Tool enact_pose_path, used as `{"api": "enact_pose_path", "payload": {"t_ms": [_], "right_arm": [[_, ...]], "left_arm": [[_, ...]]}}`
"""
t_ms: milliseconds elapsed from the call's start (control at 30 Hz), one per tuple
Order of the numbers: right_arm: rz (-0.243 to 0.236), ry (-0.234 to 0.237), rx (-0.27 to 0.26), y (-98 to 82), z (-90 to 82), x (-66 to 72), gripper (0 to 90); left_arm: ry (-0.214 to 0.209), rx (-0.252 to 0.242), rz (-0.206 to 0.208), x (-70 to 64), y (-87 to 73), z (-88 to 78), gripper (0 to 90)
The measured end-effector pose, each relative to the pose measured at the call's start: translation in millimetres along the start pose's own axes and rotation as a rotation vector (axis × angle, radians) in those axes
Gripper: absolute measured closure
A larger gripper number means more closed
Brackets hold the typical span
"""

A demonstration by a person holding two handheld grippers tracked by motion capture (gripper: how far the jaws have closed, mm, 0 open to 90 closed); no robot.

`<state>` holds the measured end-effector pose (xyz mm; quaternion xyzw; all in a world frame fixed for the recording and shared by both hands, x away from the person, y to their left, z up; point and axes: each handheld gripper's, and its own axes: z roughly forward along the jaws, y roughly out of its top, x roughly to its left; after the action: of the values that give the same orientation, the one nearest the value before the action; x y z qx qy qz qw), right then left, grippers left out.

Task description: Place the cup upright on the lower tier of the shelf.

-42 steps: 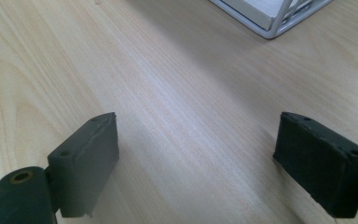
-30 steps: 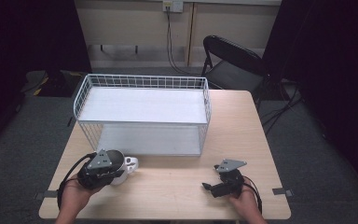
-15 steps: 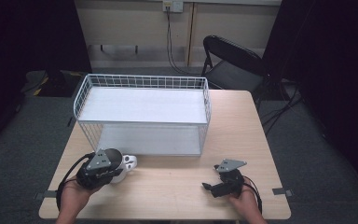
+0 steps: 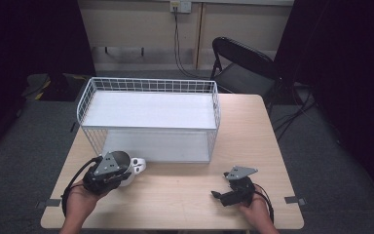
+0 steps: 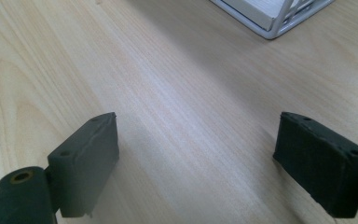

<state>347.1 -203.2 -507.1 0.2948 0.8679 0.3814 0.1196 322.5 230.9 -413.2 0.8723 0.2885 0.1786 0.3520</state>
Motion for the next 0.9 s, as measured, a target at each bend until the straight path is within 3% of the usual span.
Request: {"api": "enact_pose_path", "payload": {"t_ms": [900], "right_arm": [[-0.001, 0.001, 0.0, 0.0, 0.0, -0.1, 12.5]], "left_arm": [[0.04, -0.014, 0.022, 5.5, 22.2, 8.9, 82.5]]}}
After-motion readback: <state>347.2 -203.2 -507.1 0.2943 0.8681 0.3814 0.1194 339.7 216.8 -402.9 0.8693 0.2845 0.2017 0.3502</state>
